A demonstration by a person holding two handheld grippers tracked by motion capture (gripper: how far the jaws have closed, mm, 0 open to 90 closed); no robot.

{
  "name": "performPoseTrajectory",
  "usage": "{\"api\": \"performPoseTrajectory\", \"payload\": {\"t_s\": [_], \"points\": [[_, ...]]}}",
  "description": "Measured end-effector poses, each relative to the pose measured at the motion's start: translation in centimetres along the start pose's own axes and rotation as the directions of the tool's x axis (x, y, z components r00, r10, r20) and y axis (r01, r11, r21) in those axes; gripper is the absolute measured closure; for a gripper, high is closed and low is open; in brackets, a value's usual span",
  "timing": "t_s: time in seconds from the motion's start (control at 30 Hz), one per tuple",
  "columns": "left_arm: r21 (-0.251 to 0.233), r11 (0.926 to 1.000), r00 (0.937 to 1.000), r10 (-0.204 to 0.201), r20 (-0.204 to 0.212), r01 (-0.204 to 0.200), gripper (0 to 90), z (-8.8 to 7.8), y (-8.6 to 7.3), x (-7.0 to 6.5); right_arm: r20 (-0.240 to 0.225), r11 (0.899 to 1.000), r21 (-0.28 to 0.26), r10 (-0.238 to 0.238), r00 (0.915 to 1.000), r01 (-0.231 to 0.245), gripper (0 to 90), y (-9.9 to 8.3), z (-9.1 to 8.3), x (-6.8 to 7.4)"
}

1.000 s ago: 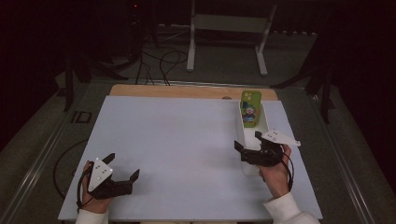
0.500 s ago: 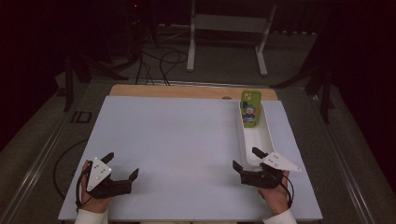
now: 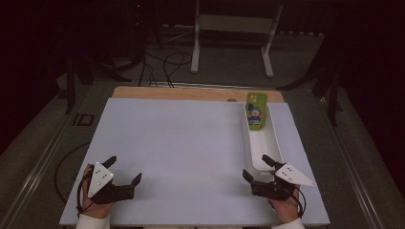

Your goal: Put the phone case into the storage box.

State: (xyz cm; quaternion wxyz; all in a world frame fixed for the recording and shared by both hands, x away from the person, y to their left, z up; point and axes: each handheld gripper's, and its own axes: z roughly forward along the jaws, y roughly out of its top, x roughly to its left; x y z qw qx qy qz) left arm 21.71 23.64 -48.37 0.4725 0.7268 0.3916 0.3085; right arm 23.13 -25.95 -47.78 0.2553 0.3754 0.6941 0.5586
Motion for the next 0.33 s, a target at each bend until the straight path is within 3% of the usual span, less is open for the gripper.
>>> {"api": "performPoseTrajectory", "payload": {"t_s": [0.33], "points": [[0.007,1.0000,1.0000,0.001,-0.001,-0.001,0.3,0.14,-0.15,0.00,-0.008,1.000,0.013,0.009,0.9999,-0.008,8.0,-0.34,-0.05,-0.24]]}}
